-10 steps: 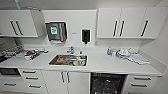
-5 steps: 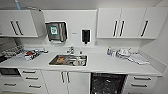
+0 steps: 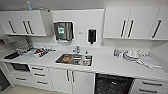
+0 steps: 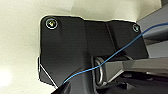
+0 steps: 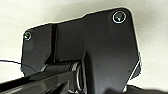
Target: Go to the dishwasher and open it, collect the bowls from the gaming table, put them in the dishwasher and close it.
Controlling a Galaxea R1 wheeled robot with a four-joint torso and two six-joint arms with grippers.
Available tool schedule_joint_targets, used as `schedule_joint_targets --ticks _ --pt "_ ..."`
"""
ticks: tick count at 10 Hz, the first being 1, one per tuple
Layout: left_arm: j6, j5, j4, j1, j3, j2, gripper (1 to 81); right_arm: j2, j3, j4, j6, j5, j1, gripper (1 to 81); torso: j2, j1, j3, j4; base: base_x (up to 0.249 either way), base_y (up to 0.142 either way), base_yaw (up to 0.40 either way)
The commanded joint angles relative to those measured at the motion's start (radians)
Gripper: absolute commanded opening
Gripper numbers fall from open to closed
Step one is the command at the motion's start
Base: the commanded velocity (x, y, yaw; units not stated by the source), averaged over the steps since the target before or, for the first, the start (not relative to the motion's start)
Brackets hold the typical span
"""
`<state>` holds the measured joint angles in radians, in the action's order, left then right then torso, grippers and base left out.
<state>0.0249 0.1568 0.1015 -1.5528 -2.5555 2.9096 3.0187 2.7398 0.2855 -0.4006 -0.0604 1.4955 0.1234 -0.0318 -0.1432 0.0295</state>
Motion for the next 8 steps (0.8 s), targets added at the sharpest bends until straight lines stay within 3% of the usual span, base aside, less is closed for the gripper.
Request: schedule_joint_targets --ticks 1,5,8 --pt "-0.003 -0.049 -0.002 0.027 0.004 -0.007 81.1 -0.004 -0.002 0.007 0.000 0.040 -0.054 81.1 0.000 0.000 0.000 0.000 0.000 0.000 0.339" --pt "-0.011 -0.049 0.000 0.026 0.003 -0.007 81.1 -0.004 0.000 0.009 0.006 0.040 -0.054 81.1 0.000 0.000 0.000 0.000 0.000 0.000 0.341" --pt "-0.013 -0.042 0.001 0.026 -0.003 -0.009 81.1 -0.002 -0.006 0.070 0.006 0.047 -0.056 81.1 0.000 0.000 0.000 0.000 0.000 0.000 0.343"
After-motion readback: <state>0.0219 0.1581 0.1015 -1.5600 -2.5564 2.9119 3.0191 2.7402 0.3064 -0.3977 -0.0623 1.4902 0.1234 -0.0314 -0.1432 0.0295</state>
